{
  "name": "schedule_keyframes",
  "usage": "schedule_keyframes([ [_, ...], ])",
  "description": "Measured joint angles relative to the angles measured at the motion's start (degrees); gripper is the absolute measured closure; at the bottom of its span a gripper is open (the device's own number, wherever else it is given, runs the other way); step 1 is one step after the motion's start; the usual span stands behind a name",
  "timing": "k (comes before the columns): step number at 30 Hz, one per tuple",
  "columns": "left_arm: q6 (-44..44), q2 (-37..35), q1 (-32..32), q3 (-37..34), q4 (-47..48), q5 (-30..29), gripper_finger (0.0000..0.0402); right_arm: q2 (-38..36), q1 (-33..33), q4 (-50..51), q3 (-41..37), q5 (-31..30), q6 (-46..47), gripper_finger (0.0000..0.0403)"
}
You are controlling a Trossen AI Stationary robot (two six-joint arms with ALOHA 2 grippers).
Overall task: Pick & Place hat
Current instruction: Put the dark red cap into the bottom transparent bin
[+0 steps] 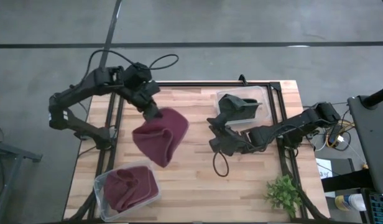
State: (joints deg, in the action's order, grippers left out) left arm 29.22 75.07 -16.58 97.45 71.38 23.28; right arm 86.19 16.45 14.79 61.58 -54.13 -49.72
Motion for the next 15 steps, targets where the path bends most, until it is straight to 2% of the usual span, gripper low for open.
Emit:
schedule_keyframes([
  [4, 3.8, 0.0, 0.0, 3.2, 10.0, 0.2, 0.0396, 0.0, -0.1, 0.0, 0.0, 0.5, 0.5, 0.0172],
  [8, 7.3, 0.0, 0.5, 4.1, 18.0, 0.2, 0.0395, 0.1, -1.2, 0.0, -0.1, 4.4, 3.3, 0.0172],
  [15, 9.2, 0.2, 4.1, 3.3, 18.7, 3.3, 0.0395, 0.1, -4.2, 0.0, -0.1, 6.7, 5.1, 0.0170],
])
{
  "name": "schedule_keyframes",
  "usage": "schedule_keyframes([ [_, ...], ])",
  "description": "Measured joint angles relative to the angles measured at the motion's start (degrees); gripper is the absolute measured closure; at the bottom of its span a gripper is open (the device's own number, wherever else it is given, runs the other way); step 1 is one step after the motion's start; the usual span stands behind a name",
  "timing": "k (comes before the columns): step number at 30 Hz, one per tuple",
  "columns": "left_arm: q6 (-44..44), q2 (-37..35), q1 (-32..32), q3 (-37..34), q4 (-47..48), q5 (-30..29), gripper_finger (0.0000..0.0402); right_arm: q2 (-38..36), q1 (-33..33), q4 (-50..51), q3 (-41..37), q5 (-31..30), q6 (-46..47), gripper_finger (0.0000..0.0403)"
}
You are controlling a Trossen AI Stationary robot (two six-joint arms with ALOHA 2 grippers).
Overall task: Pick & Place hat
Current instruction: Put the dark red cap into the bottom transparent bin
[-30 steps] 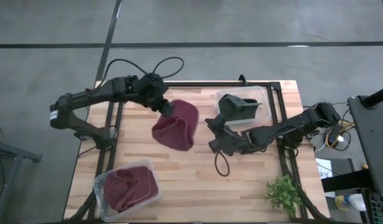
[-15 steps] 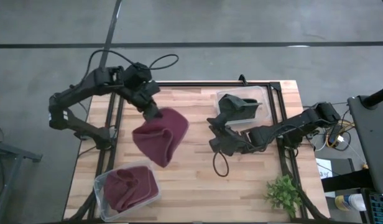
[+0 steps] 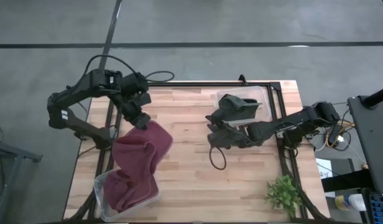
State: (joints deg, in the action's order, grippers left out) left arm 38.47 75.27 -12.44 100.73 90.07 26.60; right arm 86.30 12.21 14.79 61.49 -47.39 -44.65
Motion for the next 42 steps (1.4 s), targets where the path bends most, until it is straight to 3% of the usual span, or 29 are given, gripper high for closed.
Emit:
schedule_keyframes([
  [8, 0.9, 0.2, 9.2, -3.2, -0.1, -4.6, 0.0395, 0.0, -3.0, 0.0, -0.7, 5.5, 1.1, 0.0170],
  [19, 10.1, 0.3, 23.0, -17.9, -0.1, -7.2, 0.0394, 0.0, -3.6, 0.0, -1.3, 5.9, 1.0, 0.0170],
  [26, 12.4, 0.1, 25.9, -24.9, -6.8, -5.8, 0.0394, 0.0, -3.6, -0.1, -1.3, 5.9, 1.1, 0.0170],
  [42, 9.4, 0.2, 30.5, -25.9, -9.6, -6.2, 0.0394, 0.0, -3.6, -0.2, -1.4, 5.9, 1.1, 0.0170],
])
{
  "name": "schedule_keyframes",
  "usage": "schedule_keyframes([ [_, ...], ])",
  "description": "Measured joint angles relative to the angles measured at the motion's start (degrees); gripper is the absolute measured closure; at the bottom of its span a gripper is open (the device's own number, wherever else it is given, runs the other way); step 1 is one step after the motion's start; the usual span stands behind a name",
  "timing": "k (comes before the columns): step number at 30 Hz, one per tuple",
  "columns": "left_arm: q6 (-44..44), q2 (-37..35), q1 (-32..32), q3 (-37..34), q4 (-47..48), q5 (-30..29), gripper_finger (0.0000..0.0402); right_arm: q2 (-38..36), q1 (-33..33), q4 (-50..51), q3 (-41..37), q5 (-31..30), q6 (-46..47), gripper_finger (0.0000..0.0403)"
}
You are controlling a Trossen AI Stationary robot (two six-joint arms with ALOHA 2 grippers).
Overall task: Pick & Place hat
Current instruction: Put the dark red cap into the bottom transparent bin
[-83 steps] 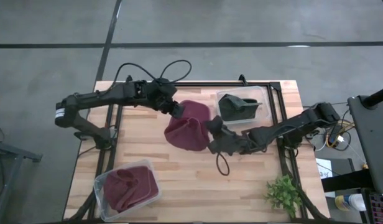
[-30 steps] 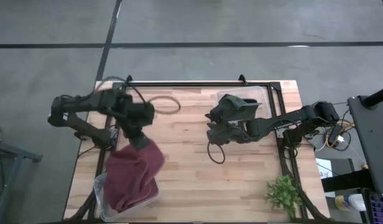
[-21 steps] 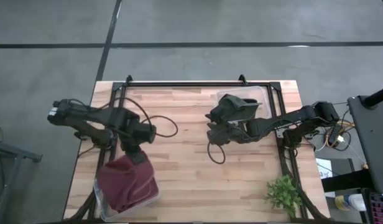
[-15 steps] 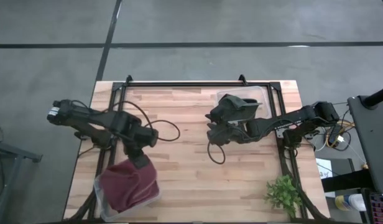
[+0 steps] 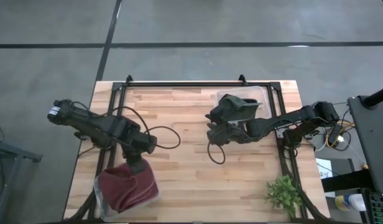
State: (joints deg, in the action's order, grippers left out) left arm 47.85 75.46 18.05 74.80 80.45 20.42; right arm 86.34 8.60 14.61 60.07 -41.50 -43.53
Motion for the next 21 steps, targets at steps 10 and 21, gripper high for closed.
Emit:
schedule_keyframes([
  [10, 0.8, 0.7, 3.4, -3.4, -4.9, -3.2, 0.0394, 0.0, 0.0, -0.3, 0.0, 0.0, 0.1, 0.0170],
  [21, 7.5, 2.1, 3.0, -7.8, -9.9, -0.9, 0.0394, 0.0, 0.0, -0.4, 0.0, 0.0, 0.3, 0.0170],
])
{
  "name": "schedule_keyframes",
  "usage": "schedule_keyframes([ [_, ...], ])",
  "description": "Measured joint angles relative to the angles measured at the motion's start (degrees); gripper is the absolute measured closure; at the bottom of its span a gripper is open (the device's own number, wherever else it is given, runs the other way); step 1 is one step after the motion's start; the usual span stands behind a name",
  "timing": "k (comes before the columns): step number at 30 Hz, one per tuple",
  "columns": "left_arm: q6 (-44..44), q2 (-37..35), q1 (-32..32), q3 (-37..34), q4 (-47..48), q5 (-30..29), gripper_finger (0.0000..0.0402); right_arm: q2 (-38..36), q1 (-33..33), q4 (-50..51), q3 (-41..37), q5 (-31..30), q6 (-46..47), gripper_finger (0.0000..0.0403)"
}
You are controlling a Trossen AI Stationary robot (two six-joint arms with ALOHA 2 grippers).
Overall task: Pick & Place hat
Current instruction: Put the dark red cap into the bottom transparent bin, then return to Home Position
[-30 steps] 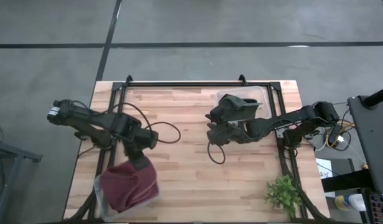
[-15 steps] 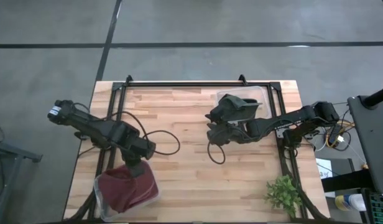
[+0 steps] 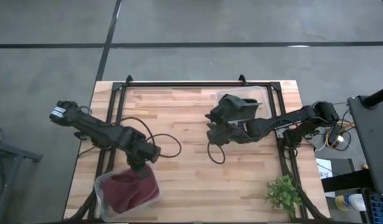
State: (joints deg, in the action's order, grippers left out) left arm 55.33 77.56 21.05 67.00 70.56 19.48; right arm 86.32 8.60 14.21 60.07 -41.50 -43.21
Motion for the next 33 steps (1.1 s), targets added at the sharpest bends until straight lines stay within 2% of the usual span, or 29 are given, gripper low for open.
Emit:
schedule_keyframes([
  [4, 4.7, -0.3, 0.0, 0.0, -2.8, -0.3, 0.0375, 0.0, 0.0, 0.0, 0.0, 0.0, 0.1, 0.0173],
  [13, 7.4, -0.5, 0.0, 0.0, -4.5, -0.7, 0.0267, 0.0, 0.0, 0.0, 0.0, 0.0, 0.9, 0.0179],
  [17, 7.8, -0.7, -0.1, 0.1, -4.2, 2.7, 0.0235, 0.0, 0.0, 0.0, 0.0, 0.0, 0.8, 0.0179],
  [22, 9.7, -0.8, -0.1, 3.1, -4.0, 9.6, 0.0228, 0.0, 0.0, 0.0, 0.0, 0.0, 0.9, 0.0179],
  [26, 10.8, -1.0, -0.6, 7.5, -2.1, 9.8, 0.0228, 0.0, 0.0, 0.0, 0.0, 0.0, 2.2, 0.0179],
  [30, 10.7, -1.4, -0.6, 11.9, 1.2, 6.7, 0.0228, 0.0, 0.0, 0.1, 0.1, 0.0, 2.5, 0.0179],
  [33, 13.6, -1.7, -0.6, 13.9, 5.6, 6.9, 0.0228, 0.0, 0.0, 0.1, 0.1, 0.0, 2.3, 0.0179],
])
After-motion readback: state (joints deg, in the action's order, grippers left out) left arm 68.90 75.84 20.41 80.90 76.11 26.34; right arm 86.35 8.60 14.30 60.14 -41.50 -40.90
